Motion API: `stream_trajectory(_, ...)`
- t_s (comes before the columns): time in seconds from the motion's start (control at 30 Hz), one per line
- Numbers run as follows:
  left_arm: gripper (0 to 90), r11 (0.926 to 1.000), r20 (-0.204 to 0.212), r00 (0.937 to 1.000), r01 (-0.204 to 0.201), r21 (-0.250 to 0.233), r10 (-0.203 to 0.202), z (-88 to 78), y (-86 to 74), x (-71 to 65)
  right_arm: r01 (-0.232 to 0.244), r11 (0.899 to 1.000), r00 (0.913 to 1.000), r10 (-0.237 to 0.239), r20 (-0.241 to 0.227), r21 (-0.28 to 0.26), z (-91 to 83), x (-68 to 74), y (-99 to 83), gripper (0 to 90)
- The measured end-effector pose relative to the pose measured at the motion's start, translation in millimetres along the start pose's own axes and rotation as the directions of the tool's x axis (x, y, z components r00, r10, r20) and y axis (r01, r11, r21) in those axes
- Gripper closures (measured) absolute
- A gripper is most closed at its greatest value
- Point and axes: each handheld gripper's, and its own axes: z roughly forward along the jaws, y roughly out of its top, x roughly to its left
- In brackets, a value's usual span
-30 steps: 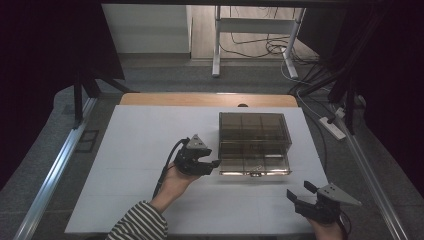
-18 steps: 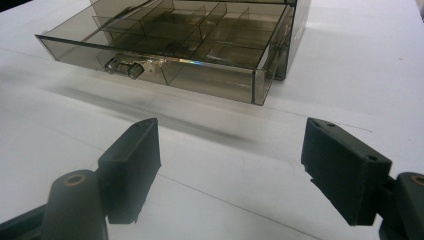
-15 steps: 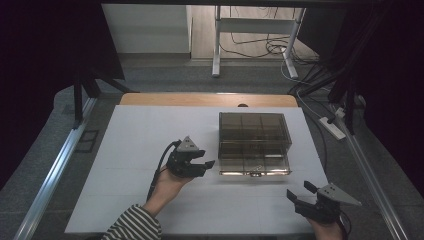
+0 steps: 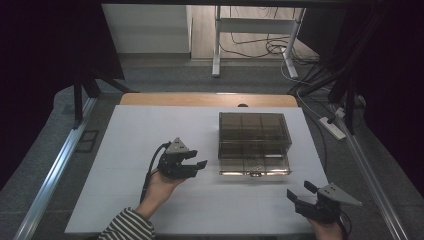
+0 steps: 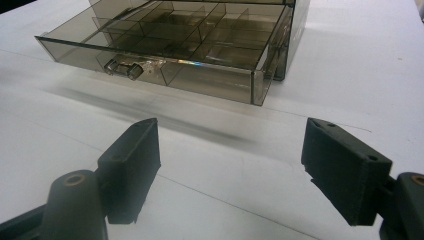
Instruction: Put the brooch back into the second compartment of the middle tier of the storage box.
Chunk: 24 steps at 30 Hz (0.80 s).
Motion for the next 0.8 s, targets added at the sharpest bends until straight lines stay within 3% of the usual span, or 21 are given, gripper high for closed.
stream_trajectory(0.8,45.3,0.9969,-0.041,0.9977,0.052,-0.060,-0.055,-32.5,-30.0,13.6,-0.005,1.000,1.0000,0.005,0.007,0.006,0.4,0.4,0.6,23.5)
